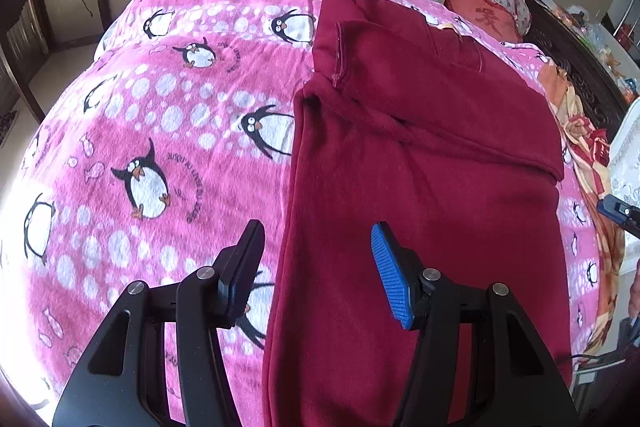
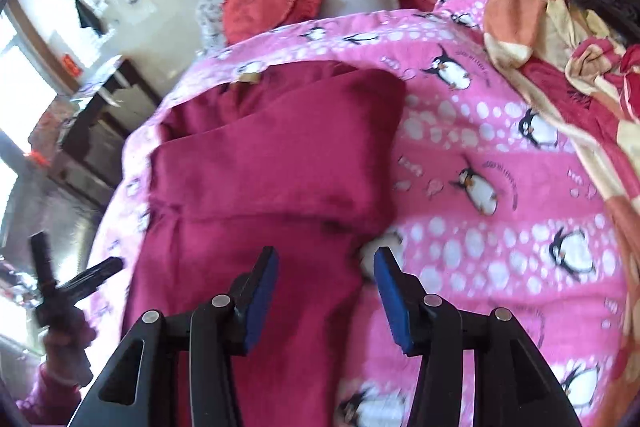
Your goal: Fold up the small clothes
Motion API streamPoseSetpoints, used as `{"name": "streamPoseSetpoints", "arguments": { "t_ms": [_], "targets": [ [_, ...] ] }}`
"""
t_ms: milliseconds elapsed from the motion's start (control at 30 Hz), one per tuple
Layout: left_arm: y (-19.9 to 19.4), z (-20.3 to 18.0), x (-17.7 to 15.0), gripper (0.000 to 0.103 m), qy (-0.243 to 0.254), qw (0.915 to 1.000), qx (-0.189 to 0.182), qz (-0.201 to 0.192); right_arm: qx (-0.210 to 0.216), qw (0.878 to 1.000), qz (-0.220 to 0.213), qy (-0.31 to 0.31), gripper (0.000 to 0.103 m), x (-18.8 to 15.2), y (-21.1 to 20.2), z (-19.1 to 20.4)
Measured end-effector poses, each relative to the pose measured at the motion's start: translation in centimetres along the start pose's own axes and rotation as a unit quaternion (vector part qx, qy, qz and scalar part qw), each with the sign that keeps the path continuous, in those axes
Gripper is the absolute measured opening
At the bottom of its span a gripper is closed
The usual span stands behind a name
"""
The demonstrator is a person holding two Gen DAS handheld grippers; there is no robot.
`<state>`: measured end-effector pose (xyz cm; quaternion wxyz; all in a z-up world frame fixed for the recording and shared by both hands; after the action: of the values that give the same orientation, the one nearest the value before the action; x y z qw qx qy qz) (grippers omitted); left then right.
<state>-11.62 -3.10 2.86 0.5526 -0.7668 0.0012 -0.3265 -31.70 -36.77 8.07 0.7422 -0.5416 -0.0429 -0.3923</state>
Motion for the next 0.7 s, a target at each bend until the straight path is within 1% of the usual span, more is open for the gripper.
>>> {"name": "streamPoseSetpoints", "arguments": {
  "t_ms": [167, 300, 400, 567, 700],
  "targets": [
    [-0.6, -0.1, -1.9, 0.056, 0.004, 1.0, -0.001, 0.009, 0.009, 0.999, 0.034, -0.013, 0.049, -4.4, -2.0, 1.1],
    [-1.1, -0.1, -3.1, 0.056, 0.01, 0.9998, -0.002, 0.016, 0.014, 0.998, 0.059, -0.014, 0.05, -8.2, -2.0, 1.6],
    [-1.5, 0.2, -4.1, 0.056, 0.005, 0.9993, -0.016, 0.032, 0.013, 0.997, 0.078, -0.003, 0.05, -10.6, -1.4, 1.1],
    [-2.5, 1.1, -6.1, 0.056, 0.005, 0.9983, -0.026, 0.052, 0.018, 0.994, 0.103, 0.02, 0.05, -13.7, -0.5, 0.3],
    [-3.2, 2.0, -7.8, 0.056, -0.006, 0.996, -0.04, 0.079, 0.029, 0.993, 0.112, 0.026, 0.05, -15.7, -0.5, 0.2]
  ]
}}
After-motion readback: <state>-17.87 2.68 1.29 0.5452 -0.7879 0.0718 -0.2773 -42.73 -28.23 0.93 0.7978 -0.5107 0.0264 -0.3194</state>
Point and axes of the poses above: each gripper's, at about its wrist camera, not at the fingertips, and y roughly the way its jaws point, z to its left, x to its top, the point moved 3 cm from there along y, roughly the way its jaws point, and after that the axes turned 2 degrees about x, right-handed, at the moved point
